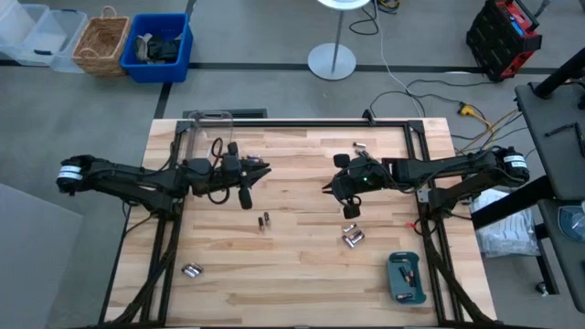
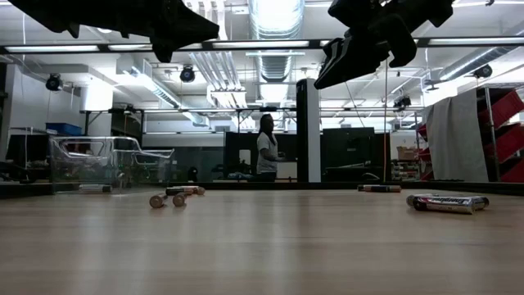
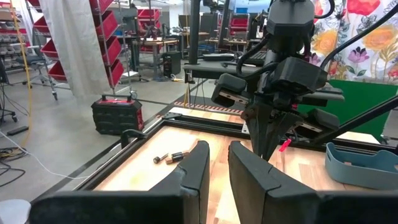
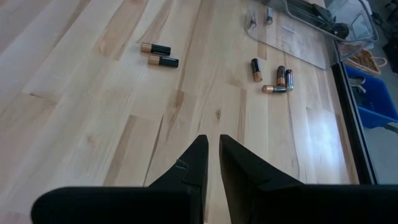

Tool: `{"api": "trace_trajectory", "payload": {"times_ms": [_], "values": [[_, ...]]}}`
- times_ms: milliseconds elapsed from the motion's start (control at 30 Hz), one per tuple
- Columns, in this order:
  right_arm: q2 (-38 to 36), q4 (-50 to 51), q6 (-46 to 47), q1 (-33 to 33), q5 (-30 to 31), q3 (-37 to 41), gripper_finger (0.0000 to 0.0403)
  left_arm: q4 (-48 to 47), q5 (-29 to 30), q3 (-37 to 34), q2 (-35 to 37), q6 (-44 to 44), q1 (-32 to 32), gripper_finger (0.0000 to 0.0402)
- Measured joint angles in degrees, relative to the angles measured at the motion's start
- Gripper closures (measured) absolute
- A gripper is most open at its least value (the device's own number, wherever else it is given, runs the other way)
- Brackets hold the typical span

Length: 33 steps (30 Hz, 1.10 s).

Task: Sort batteries
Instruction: Put the silver and black battery into the transparent bin

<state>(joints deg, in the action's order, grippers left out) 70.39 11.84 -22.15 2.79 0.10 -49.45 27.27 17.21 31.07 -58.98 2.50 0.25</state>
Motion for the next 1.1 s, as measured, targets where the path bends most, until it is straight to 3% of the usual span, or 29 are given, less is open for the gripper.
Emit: {"api": "trace_trajectory", "payload": {"times_ms": [600, 1100], "values": [[0.0, 0.0, 2.2, 0.0, 0.0, 0.0, 0.0371, -3.2, 0.0, 0.0, 0.0, 2.6, 0.0, 0.0361], [0.0, 0.0, 16.7, -1.2, 0.1, 0.0, 0.0371, -14.4, -0.2, 0.0, 0.4, 3.2, 0.0, 0.0361]]}}
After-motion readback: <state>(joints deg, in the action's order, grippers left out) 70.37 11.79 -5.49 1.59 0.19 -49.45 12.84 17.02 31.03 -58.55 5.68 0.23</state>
